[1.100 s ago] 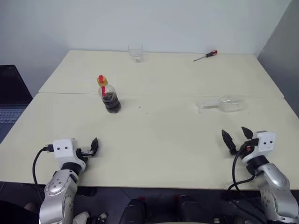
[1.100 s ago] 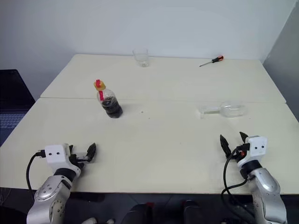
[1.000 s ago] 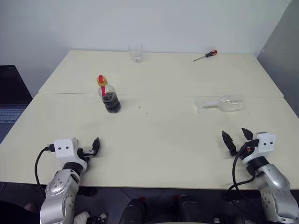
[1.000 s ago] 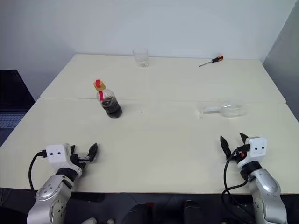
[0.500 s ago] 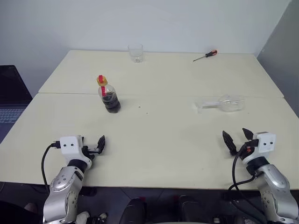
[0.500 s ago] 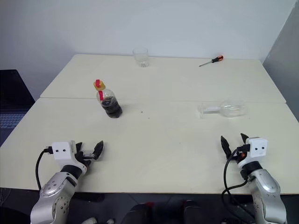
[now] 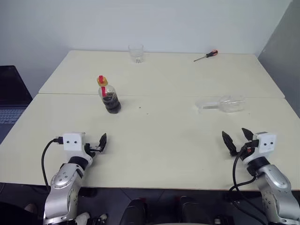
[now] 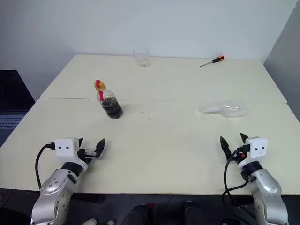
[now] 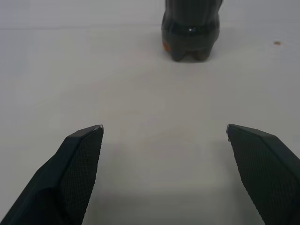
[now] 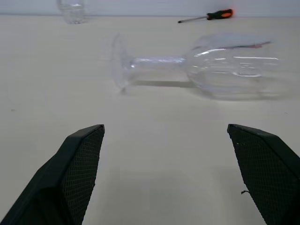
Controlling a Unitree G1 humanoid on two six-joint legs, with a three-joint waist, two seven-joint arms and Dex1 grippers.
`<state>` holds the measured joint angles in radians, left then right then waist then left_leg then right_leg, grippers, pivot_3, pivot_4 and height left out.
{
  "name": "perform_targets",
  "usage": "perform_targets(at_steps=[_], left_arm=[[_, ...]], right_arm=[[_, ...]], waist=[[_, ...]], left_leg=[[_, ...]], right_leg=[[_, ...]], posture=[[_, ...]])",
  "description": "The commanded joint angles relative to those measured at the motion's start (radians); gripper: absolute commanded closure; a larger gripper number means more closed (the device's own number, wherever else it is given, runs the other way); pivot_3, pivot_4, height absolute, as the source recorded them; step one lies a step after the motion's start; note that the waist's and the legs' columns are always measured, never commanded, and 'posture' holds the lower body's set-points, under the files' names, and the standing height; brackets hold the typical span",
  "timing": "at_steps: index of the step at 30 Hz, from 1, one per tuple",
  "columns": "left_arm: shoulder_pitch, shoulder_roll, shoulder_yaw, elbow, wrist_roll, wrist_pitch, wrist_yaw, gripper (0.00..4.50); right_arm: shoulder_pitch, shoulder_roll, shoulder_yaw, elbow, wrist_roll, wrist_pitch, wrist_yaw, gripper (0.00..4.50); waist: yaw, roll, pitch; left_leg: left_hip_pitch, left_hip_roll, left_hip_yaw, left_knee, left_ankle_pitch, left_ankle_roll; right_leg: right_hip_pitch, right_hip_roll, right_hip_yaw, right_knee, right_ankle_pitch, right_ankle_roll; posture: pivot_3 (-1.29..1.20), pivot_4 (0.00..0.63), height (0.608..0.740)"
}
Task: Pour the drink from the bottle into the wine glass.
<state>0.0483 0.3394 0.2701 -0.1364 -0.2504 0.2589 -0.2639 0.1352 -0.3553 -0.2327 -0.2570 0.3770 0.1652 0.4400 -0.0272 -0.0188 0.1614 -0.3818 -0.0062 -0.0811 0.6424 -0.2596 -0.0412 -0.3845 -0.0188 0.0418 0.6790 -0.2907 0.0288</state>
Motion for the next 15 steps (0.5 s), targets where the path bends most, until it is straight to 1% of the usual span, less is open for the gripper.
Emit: perform_targets(at_steps=[1,5,9,15], left_arm=[[-0.075,0.0,-0.025,0.044,0.045,-0.051,0.018,0.04],[-0.145,-0.013,-0.039,0.107,0.072,-0.08,0.041,0.04],[-0.231,-0.024,-0.059,0.189,0.127,-0.127,0.092,0.04],[-0.32,-0.026,-0.059,0.286,0.145,-0.169,0.111,0.04]], right_arm=[[-0.046,-0.04,0.057,-0.085,0.034,0.033,0.08,0.0],[-0.088,-0.06,0.098,-0.096,0.049,0.06,0.128,0.0],[-0.143,-0.082,0.158,-0.124,0.089,0.09,0.211,0.0],[-0.177,-0.115,0.224,-0.153,0.113,0.101,0.316,0.0]], waist=[[0.0,0.0,0.0],[0.0,0.0,0.0],[0.0,-0.001,0.001],[0.0,-0.002,0.001]], left_leg=[[0.0,0.0,0.0,0.0,0.0,0.0],[0.0,0.0,0.0,0.0,0.0,0.0],[0.0,-0.001,0.0,0.0,0.0,0.0],[-0.001,-0.001,0.0,0.0,0.0,0.0]], right_leg=[[0.0,0.0,0.0,0.0,0.0,0.0],[0.0,0.0,-0.001,0.0,0.001,-0.001],[0.0,0.0,-0.001,0.0,0.002,-0.002],[0.0,0.0,-0.002,0.0,0.002,-0.002]], posture=[[0.0,0.15,0.74],[0.0,0.15,0.74],[0.0,0.15,0.74],[0.0,0.15,0.74]])
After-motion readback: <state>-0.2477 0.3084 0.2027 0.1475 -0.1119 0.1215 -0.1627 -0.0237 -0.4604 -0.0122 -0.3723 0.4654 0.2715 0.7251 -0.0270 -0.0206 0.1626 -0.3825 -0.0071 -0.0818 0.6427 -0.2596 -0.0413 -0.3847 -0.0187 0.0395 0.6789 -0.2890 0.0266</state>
